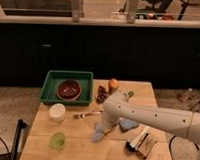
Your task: Wipe table surface with towel
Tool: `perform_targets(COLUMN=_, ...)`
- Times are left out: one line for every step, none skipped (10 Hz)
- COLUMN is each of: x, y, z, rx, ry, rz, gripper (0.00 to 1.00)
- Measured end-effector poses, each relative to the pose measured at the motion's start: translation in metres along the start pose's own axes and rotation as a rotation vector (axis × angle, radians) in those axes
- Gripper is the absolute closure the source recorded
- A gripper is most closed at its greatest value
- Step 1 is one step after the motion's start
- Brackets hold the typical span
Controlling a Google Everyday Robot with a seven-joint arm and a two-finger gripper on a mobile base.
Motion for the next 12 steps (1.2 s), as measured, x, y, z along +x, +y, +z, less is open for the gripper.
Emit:
perform_targets(x=-0.012, y=-0.008, z=0.003, rx=0.000, ry=-0.005, rz=-0.021, gripper=0.99)
perform_targets(x=-0.022, y=-0.012, z=0.005, rx=-0.001, ry=-0.010, rz=-0.042, gripper=0.99)
perform_targets(x=-0.038, y=-0.016, z=0.009, rx=-0.004, ry=-0.025, rz=-0.085, gripper=0.99)
perform_targets(x=-0.048, y=-0.013, z=0.011, rx=-0.008, ry=-0.038, rz=-0.123, gripper=0.99)
perform_targets(x=-0.057, y=-0.004, z=0.013, rx=-0.015, ry=-0.051, rz=-0.161, gripper=0.99)
perform_targets(x=-0.063, y=0.007, z=0.015, rx=-0.023, ry=-0.061, rz=-0.190, gripper=0.99)
perform_targets(x=-0.067, y=0.022, z=0.017, rx=-0.033, ry=-0.071, rz=-0.214, gripper=0.99)
perform_targets(x=-0.066, y=0.034, z=0.017, rx=-0.040, ry=-0.077, rz=-0.225, gripper=0.99)
perform_targets(x=-0.061, y=0.042, z=0.017, rx=-0.045, ry=-0.080, rz=-0.227, gripper=0.99)
perform_targets(x=-0.051, y=0.050, z=0.015, rx=-0.046, ry=-0.082, rz=-0.223, gripper=0.99)
perform_targets(x=-0.036, y=0.057, z=0.013, rx=-0.042, ry=-0.084, rz=-0.214, gripper=0.99)
perform_targets(x=-0.027, y=0.060, z=0.011, rx=-0.036, ry=-0.086, rz=-0.205, gripper=0.99)
